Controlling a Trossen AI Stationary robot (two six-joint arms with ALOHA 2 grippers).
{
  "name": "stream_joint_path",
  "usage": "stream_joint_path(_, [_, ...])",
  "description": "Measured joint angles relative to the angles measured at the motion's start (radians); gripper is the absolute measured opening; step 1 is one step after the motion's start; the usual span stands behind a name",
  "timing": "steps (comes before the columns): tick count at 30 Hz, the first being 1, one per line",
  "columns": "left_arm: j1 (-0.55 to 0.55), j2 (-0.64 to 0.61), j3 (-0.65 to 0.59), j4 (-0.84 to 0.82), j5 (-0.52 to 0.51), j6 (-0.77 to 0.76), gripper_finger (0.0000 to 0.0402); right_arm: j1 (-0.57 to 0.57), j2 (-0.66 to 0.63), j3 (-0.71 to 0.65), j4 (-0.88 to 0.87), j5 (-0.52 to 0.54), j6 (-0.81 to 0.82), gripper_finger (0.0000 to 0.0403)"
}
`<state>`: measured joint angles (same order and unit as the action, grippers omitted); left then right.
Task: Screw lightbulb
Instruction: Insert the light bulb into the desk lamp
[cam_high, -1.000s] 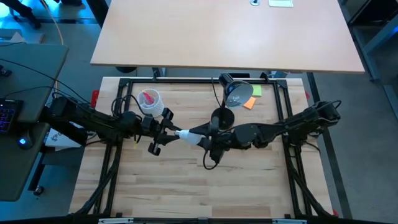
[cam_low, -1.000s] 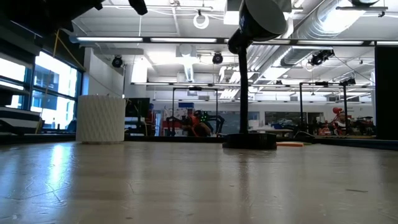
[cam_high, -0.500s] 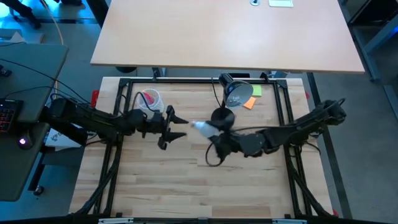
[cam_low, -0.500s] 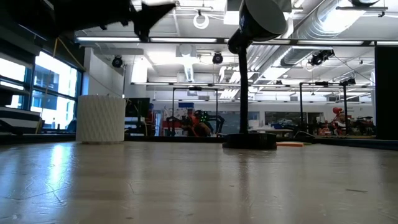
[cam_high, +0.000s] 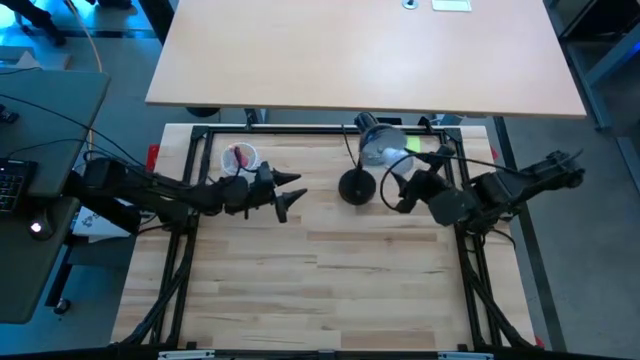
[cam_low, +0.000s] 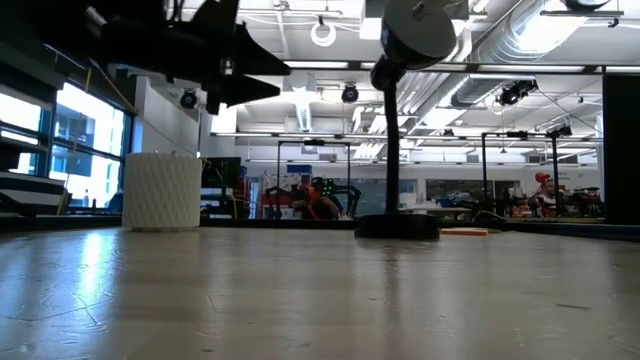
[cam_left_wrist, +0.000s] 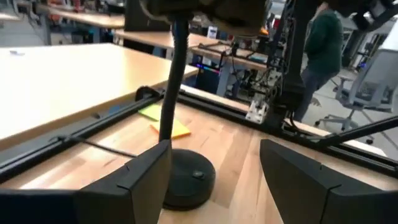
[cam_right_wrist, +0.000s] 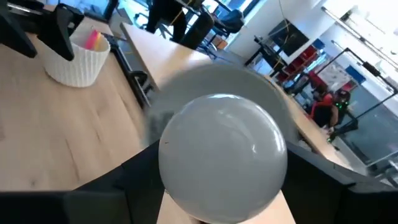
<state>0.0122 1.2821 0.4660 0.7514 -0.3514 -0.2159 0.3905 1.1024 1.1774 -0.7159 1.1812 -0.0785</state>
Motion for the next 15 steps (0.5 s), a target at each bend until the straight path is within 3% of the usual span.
stream_joint_path(9, [0.073,0.146,0.133,-0.021,0.106,0.066,0.0215,-0.067,0.058,0.0,0.021,-0.046,0.001,0.0263])
stream_joint_path(15, [0.216,0.21,0.266,-0.179,0.157,0.168,0.0198,-0.14,0.148,0.0,0.079,0.013,-0.001,0.0263])
